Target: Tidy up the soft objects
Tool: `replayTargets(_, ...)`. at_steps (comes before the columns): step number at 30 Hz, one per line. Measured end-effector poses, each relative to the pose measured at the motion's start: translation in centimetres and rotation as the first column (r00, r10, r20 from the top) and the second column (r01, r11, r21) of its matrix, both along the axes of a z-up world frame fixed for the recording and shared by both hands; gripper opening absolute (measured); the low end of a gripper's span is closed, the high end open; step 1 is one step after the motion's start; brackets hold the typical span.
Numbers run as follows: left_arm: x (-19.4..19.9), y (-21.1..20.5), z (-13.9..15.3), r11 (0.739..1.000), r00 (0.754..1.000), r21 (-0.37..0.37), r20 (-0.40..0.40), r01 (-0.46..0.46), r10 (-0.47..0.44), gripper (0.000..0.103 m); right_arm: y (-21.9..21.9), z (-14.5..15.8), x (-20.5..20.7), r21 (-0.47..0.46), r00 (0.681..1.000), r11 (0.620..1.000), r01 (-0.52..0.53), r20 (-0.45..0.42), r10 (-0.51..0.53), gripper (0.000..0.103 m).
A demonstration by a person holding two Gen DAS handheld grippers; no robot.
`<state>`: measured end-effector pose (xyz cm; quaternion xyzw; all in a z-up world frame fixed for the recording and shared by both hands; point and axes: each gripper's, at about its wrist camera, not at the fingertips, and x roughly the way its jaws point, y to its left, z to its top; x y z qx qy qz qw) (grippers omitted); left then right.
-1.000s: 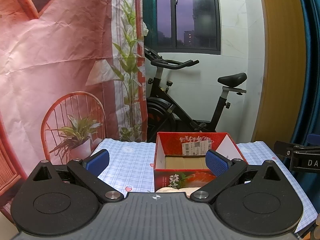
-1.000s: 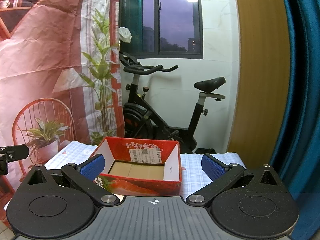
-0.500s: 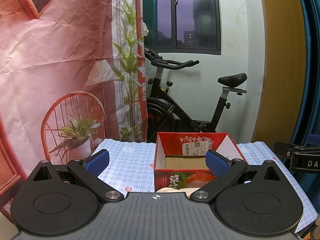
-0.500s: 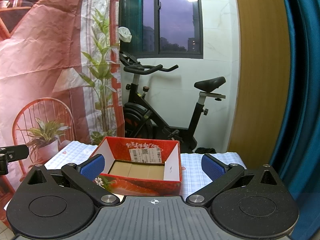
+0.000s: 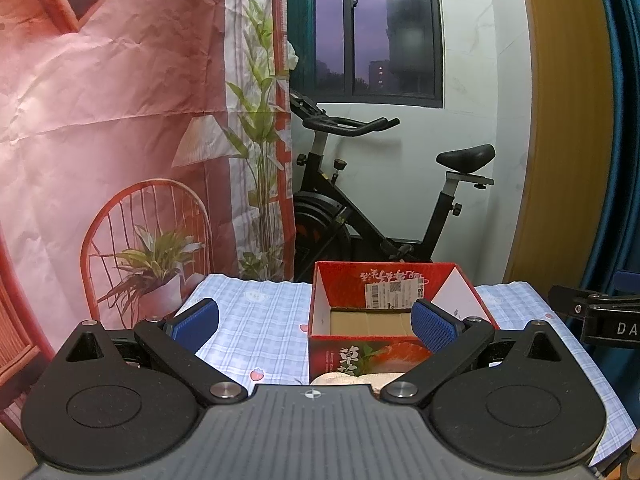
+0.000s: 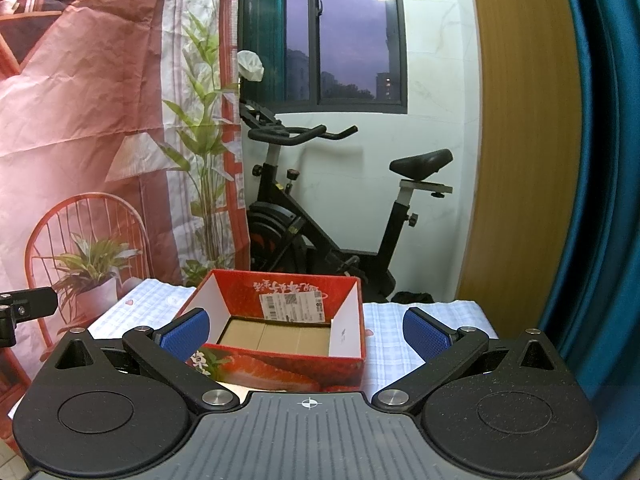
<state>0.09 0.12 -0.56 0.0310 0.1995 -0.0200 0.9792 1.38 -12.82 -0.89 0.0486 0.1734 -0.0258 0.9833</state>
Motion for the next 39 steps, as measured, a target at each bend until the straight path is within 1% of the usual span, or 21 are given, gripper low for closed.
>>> replayTargets(6,0.5,0.4,-0.6,1.0,1.0,-0.005,-0.01,-0.003,0.003,0.103,0.3,0.2,0.0,0.003,1.0,1.0,-0.007,0.003,0.007,0.103)
replayTargets(11,1.9,1.1,-2.3,1.0,0.999,-0.016,-0.036,-0.009,0.008,0.103,0.3,-1.1,0.7,0.045,0.999,0.998,-0.036,-0.002,0.037,0.103)
replayTargets(14,3.1,2.1,-4.1,0.999,0.998,-0.041,-0.064,-0.003,0.0,0.103,0.0,-2.5,1.7,0.097,0.998,0.994,-0.052,-0.011,0.054,0.103)
replayTargets(17,4.4,3.6,-6.0,0.993,0.996,-0.114,-0.091,0.001,-0.012,0.103,-0.2,-4.5,3.2,0.132,0.997,0.989,-0.064,-0.031,0.069,0.103)
replayTargets(18,4.8,3.9,-6.6,0.992,0.995,-0.127,-0.098,0.0,-0.012,0.103,-0.1,-5.2,3.6,0.146,0.996,0.986,-0.076,-0.036,0.082,0.103)
replayTargets(20,5.7,4.1,-7.9,0.993,0.993,-0.115,-0.121,-0.013,-0.001,0.103,0.0,-6.9,4.5,0.182,0.993,0.979,-0.095,-0.05,0.105,0.103)
replayTargets(23,7.0,4.2,-10.0,0.997,0.987,-0.082,-0.159,-0.014,0.0,0.102,0.2,-8.9,5.9,0.204,0.989,0.974,-0.096,-0.088,0.116,0.103)
replayTargets(25,7.7,4.6,-11.2,0.995,0.982,-0.097,-0.191,-0.007,-0.012,0.101,0.6,-10.4,6.9,0.206,0.985,0.974,-0.095,-0.125,0.122,0.103)
replayTargets(28,8.5,5.0,-13.1,0.992,0.974,-0.128,-0.226,0.007,-0.036,0.098,1.3,-12.5,8.0,0.202,0.974,0.974,-0.102,-0.176,0.139,0.103)
replayTargets(31,9.2,5.2,-15.0,0.988,0.962,-0.153,-0.265,0.026,-0.067,0.092,2.4,-14.2,8.7,0.141,0.967,0.987,-0.081,-0.227,0.112,0.103)
replayTargets(33,9.5,5.4,-16.1,0.985,0.954,-0.169,-0.29,0.028,-0.076,0.089,2.8,-15.0,9.0,0.128,0.965,0.989,-0.072,-0.243,0.102,0.103)
replayTargets(36,9.9,5.7,-17.6,0.981,0.943,-0.194,-0.323,0.015,-0.078,0.084,2.8,-16.2,8.8,0.169,0.961,0.982,-0.083,-0.246,0.123,0.096)
replayTargets(37,9.9,5.9,-18.0,0.978,0.94,-0.206,-0.33,0.016,-0.085,0.081,2.8,-16.5,8.8,0.18,0.958,0.979,-0.093,-0.25,0.137,0.092)
replayTargets(38,9.8,5.7,-18.3,0.975,0.938,-0.219,-0.332,0.024,-0.097,0.077,2.9,-16.7,8.8,0.182,0.957,0.978,-0.1,-0.252,0.144,0.088)
replayTargets(39,9.8,5.8,-18.6,0.971,0.937,-0.235,-0.332,0.033,-0.112,0.076,3.0,-16.9,8.7,0.179,0.956,0.978,-0.105,-0.254,0.15,0.087)
